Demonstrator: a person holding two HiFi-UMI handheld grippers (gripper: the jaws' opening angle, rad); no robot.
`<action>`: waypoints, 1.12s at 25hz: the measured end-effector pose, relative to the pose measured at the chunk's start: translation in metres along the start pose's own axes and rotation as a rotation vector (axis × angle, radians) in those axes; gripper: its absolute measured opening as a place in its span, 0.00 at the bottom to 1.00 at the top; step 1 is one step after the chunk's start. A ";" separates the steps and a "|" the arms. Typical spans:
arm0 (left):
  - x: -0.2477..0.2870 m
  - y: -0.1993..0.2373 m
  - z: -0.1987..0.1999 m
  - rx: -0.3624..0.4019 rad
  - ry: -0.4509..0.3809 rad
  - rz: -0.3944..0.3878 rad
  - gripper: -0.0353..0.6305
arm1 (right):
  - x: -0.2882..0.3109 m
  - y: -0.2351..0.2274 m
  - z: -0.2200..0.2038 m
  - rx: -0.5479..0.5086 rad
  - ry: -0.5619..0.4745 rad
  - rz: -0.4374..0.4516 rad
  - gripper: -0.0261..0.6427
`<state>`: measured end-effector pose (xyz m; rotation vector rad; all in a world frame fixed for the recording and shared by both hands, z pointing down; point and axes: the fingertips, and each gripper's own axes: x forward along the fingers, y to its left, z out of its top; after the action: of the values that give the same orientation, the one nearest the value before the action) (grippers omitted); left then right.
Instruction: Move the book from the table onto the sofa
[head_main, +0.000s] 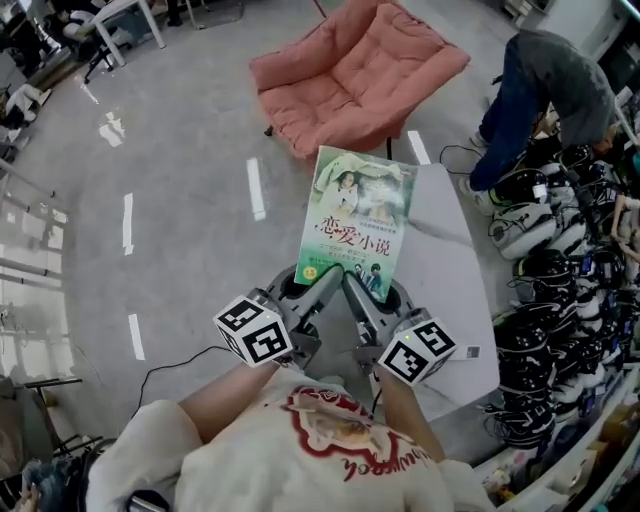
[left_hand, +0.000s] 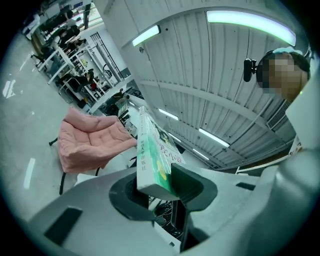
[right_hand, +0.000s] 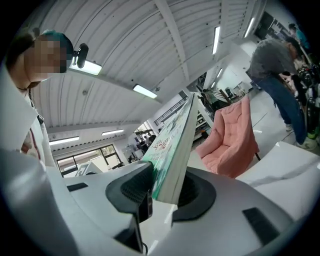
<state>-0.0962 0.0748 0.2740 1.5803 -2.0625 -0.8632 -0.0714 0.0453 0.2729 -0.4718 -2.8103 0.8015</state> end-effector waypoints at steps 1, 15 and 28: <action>0.003 0.015 0.016 0.001 -0.004 0.000 0.23 | 0.022 -0.002 0.005 -0.005 0.002 0.002 0.20; 0.057 0.174 0.181 0.031 -0.031 -0.020 0.23 | 0.242 -0.042 0.072 -0.044 -0.070 0.025 0.20; 0.073 0.242 0.229 0.017 -0.053 0.029 0.23 | 0.325 -0.064 0.081 -0.030 -0.032 0.060 0.20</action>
<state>-0.4365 0.0984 0.2689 1.5479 -2.1294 -0.8893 -0.4119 0.0682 0.2670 -0.5560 -2.8535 0.7860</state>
